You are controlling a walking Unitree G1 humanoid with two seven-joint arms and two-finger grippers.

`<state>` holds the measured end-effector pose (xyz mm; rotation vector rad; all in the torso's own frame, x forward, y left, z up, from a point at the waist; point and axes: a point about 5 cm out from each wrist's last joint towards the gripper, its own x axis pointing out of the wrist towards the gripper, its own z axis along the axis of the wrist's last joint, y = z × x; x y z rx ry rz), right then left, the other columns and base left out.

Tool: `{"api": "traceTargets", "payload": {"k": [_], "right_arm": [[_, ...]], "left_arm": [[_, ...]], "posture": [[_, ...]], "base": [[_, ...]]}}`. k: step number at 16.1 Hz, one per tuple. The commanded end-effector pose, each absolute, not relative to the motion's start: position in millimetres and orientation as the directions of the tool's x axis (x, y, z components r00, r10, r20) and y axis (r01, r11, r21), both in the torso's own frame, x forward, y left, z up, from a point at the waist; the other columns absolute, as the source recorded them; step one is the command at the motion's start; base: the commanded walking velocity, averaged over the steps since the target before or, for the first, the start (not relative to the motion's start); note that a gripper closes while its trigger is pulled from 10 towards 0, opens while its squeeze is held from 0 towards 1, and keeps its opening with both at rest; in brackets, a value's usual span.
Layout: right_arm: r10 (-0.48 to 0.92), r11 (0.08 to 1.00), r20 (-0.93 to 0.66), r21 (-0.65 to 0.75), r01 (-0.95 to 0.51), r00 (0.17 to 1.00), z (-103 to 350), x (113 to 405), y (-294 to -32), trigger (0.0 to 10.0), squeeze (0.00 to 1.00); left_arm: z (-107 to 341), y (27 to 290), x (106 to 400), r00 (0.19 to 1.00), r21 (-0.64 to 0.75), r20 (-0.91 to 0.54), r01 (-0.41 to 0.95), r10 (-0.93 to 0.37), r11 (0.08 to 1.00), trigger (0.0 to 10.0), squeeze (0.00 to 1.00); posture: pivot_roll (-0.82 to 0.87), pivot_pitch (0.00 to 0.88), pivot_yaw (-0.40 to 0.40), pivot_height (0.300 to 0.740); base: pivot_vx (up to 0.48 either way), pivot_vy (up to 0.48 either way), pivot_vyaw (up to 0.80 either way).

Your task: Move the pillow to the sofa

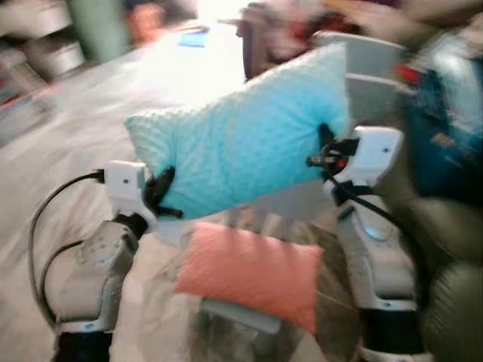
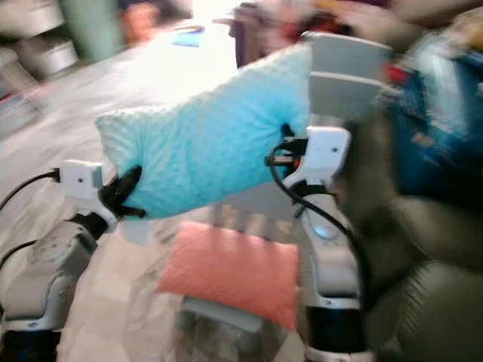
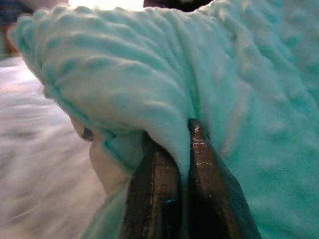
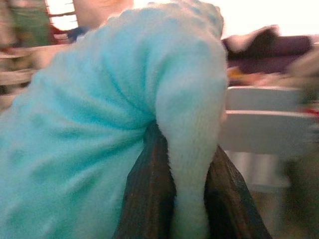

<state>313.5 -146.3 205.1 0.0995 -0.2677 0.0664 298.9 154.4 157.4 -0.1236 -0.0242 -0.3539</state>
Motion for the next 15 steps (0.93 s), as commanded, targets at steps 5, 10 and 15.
{"api": "traceTargets", "payload": {"k": [5,10,15], "right_arm": [[0.063,0.992,0.299,0.082,-0.091,0.952,212.8,311.4,-141.4,0.0,0.0],[0.06,0.995,0.307,0.058,-0.082,0.95,215.2,306.5,-146.1,0.0,0.0],[0.056,0.998,0.264,0.022,-0.064,0.963,208.2,299.8,-164.3,0.0,0.0]], "left_arm": [[153.5,149.8,296.4,0.917,-0.122,0.024,0.398,-0.398,0.909,0.0,0.0],[146.9,145.5,298.8,0.91,-0.156,0.002,0.41,-0.415,0.899,0.0,0.0],[140.7,148.1,308.8,0.927,-0.217,-0.017,0.363,-0.375,0.906,0.0,0.0]], "posture": [[-0.05,0.023,-0.015,0.74],[-0.08,0.007,-0.016,0.74],[-0.12,0.0,0.008,0.74]], "base": [[0.0,0.0,0.0],[0.0,0.0,0.0],[0.0,0.0,0.0]]}}
